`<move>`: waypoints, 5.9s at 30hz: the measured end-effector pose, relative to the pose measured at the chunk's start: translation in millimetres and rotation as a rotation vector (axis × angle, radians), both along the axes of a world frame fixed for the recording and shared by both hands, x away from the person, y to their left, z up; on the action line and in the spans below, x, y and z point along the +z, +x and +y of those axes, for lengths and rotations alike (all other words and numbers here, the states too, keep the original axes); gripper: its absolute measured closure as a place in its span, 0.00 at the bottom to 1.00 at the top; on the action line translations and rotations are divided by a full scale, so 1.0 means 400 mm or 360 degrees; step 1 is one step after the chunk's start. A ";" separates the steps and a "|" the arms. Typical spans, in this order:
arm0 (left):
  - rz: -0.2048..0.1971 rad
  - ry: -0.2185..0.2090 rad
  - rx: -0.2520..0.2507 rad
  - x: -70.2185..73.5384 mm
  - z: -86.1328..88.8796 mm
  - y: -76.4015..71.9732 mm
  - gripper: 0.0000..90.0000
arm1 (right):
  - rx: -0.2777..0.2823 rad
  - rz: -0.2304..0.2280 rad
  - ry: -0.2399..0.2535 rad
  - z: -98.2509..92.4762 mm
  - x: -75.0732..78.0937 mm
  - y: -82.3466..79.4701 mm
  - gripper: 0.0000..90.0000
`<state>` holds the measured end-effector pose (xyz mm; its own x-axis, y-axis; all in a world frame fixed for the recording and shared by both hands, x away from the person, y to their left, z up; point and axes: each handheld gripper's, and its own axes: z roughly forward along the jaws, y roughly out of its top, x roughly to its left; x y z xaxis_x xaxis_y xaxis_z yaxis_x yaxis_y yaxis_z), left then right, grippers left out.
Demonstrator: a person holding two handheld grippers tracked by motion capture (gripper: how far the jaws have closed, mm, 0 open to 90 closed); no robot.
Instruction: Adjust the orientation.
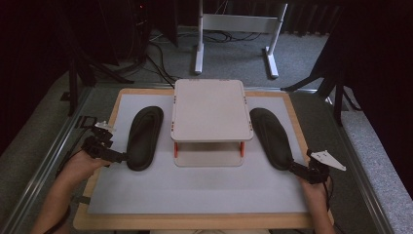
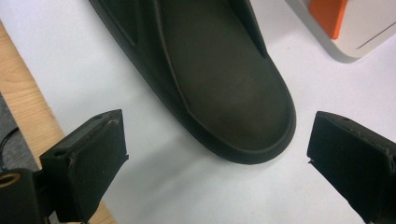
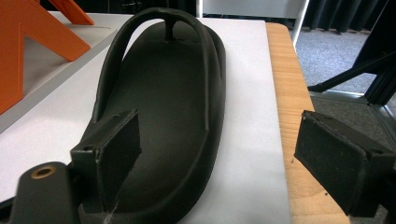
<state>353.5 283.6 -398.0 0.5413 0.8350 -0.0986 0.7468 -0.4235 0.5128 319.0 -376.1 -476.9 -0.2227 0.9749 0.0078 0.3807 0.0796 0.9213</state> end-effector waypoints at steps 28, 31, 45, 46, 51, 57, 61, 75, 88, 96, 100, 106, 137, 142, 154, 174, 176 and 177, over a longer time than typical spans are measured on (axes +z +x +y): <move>0.0200 0.0146 -0.0025 0.065 -0.071 0.199 0.21 | 0.0007 0.0005 -0.0011 0.002 0.000 0.001 0.16; 0.0195 0.0128 -0.0047 0.064 -0.075 0.213 0.24 | 0.0007 0.0004 -0.0015 0.002 0.000 0.000 0.16; 0.0141 0.0262 -0.0060 0.044 -0.087 0.299 0.36 | 0.0019 0.0001 -0.0002 0.000 0.000 0.000 0.16; 0.0140 0.0241 -0.0067 0.041 -0.089 0.303 0.38 | 0.0020 0.0001 -0.0002 0.000 0.000 0.000 0.16; 0.0148 0.0230 -0.0065 0.027 -0.095 0.320 0.41 | 0.0020 0.0001 -0.0006 0.001 0.000 0.000 0.16; 0.0174 0.0221 -0.0049 0.000 -0.103 0.342 0.46 | 0.0026 0.0001 -0.0017 0.003 0.000 0.000 0.16; 0.0239 0.0216 -0.0025 -0.019 -0.109 0.354 0.48 | 0.0028 0.0002 -0.0022 0.003 0.000 0.000 0.16; 0.0296 0.0226 0.0028 -0.039 -0.104 0.356 0.70 | 0.0034 0.0004 -0.0036 0.006 -0.001 0.000 0.16; 0.0238 0.0172 0.0160 0.004 -0.113 0.341 0.80 | 0.0030 0.0001 -0.0041 0.007 -0.001 0.000 0.16; 0.0284 0.0190 0.0197 0.058 -0.102 0.316 0.80 | 0.0029 -0.0003 -0.0041 0.007 -0.001 -0.001 0.16; 0.0265 0.0183 0.0202 0.082 -0.102 0.306 0.80 | 0.0030 0.0000 -0.0045 0.007 -0.001 -0.001 0.16; 0.0245 0.0161 0.0180 0.143 -0.116 0.289 0.80 | 0.0027 0.0001 -0.0043 0.007 -0.001 0.000 0.16; 0.0058 0.0029 0.0174 0.454 -0.217 0.238 0.80 | 0.0030 0.0004 -0.0067 0.010 -0.001 0.000 0.16; 0.0040 0.0013 0.0141 0.482 -0.261 0.237 0.80 | 0.0029 0.0006 -0.0069 0.010 -0.001 0.000 0.16; 0.0047 0.0001 0.0045 0.501 -0.402 0.249 0.80 | 0.0029 0.0006 -0.0072 0.011 -0.001 0.000 0.16; 0.0118 0.0104 0.0231 0.417 -0.543 0.313 0.79 | 0.0037 0.0001 -0.0072 0.011 -0.001 0.000 0.16; 0.0113 0.0125 0.0242 0.414 -0.548 0.314 0.79 | 0.0038 0.0001 -0.0072 0.011 -0.001 -0.001 0.16; 0.0110 0.0142 0.0248 0.411 -0.552 0.316 0.79 | 0.0038 0.0002 -0.0073 0.012 -0.001 0.000 0.16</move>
<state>479.8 62.6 -233.7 0.3995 0.9152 -0.0530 0.8389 -0.3416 0.4237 318.8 -371.4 -477.3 -0.2462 0.9685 -0.0363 0.3796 0.1308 0.9159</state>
